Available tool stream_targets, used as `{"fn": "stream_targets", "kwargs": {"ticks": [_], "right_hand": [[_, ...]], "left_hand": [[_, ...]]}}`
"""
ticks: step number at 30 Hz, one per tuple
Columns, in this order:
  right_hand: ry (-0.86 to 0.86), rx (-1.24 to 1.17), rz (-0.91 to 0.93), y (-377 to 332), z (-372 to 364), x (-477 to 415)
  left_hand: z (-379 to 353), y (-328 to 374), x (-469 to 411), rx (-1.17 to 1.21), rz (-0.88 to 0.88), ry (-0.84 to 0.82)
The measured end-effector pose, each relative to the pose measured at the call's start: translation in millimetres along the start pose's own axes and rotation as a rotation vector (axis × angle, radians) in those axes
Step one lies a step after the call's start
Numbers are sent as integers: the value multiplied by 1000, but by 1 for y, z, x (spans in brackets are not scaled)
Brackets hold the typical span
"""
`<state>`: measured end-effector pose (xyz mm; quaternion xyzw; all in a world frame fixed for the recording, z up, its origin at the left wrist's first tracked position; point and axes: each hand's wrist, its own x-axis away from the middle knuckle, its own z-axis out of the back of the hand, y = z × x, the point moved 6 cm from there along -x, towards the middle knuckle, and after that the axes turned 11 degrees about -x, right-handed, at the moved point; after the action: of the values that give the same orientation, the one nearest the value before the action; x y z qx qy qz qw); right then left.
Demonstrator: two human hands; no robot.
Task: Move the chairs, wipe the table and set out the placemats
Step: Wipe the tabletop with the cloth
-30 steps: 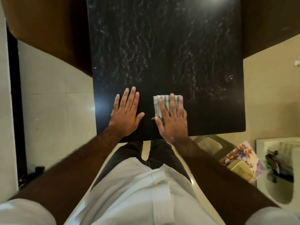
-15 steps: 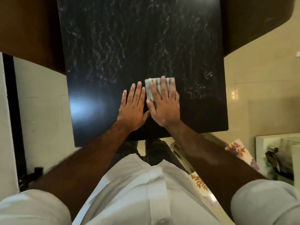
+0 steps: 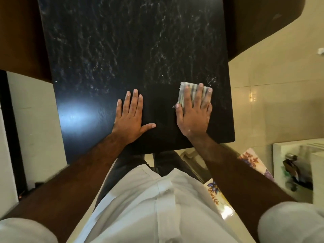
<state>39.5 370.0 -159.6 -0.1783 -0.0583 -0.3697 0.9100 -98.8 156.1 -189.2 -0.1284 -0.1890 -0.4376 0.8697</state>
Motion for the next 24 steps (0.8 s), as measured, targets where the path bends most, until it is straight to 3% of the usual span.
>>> {"fn": "stream_targets", "kwargs": {"ticks": [5,8,13,18,21,24], "right_hand": [[-56,-36,200,-45,-16,16],[-125,-49,276,-38,-21,47],[-96,-37,67,35,-7,70],[46,-48,-172,79,16,24],[97,-80,-217,67,21,-17],[115,-72,-111,36,18,-36]], "left_hand": [[0,1,1,20,-11,17],[0,2,0,8,10,-2],[12,33,-11,-11,8,-13],[21,79,-29,34,-32,-47],[22,84,-34,51,-18,-50],[22,83,-34,51,-19,-49]]}}
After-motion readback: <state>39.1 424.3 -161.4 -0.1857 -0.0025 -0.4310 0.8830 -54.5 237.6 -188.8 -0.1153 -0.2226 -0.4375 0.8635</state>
